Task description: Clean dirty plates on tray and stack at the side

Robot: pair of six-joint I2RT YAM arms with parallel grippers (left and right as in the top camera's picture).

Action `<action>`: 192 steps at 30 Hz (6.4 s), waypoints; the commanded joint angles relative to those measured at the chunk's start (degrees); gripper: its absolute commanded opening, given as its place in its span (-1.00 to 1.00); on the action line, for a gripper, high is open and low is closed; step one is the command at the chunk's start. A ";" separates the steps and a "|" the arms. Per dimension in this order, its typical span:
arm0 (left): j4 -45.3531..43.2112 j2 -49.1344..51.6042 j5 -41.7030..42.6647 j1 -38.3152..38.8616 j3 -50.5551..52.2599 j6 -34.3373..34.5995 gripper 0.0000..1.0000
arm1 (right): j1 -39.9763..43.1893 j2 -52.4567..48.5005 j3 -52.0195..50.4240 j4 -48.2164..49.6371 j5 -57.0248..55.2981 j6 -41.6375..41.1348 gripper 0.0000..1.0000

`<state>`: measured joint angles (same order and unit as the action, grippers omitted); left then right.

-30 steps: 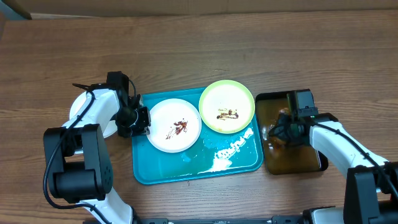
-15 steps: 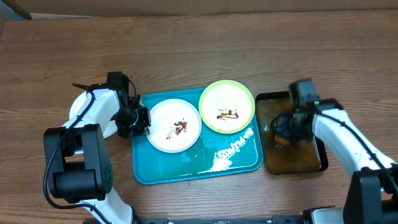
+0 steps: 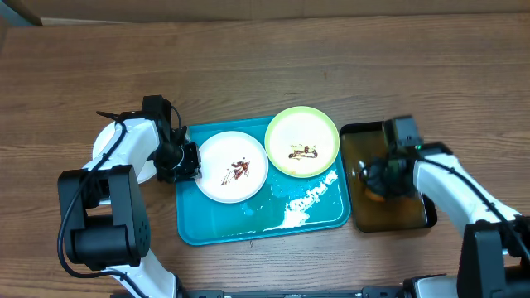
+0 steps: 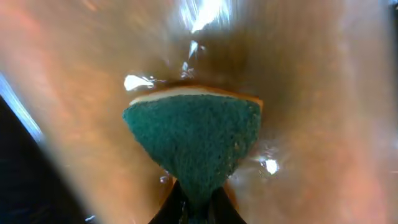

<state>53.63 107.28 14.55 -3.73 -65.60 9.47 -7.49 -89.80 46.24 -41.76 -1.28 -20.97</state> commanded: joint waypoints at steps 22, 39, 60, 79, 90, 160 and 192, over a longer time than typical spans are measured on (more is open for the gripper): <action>-0.94 1.11 0.33 3.56 0.35 0.87 -0.92 | -3.82 0.11 26.62 -15.08 12.39 7.65 -0.92; -0.31 1.09 -0.13 4.42 0.37 0.85 -0.92 | -32.37 -9.53 26.69 0.39 14.16 2.47 -0.92; -0.33 1.11 -0.11 4.55 0.35 0.85 -0.92 | -43.71 -21.70 26.71 14.21 0.55 6.14 -0.92; -0.28 1.11 -0.09 4.55 0.35 0.87 -0.92 | -49.20 -21.79 26.99 17.27 2.45 16.11 -0.92; -0.26 1.11 -0.09 4.55 0.37 0.87 -0.92 | -48.92 -26.25 26.99 18.91 2.56 9.99 -0.92; 0.33 1.09 -0.09 4.55 0.37 0.87 -0.92 | -35.32 -34.49 39.54 -2.91 29.46 22.99 -0.92; 0.33 1.11 -0.09 4.55 0.37 0.87 -0.92 | -32.04 -34.21 47.25 -5.90 3.17 13.44 -0.92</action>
<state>53.39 107.48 15.90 0.78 -65.58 10.44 -40.23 -123.33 92.09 -47.00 -0.34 -6.00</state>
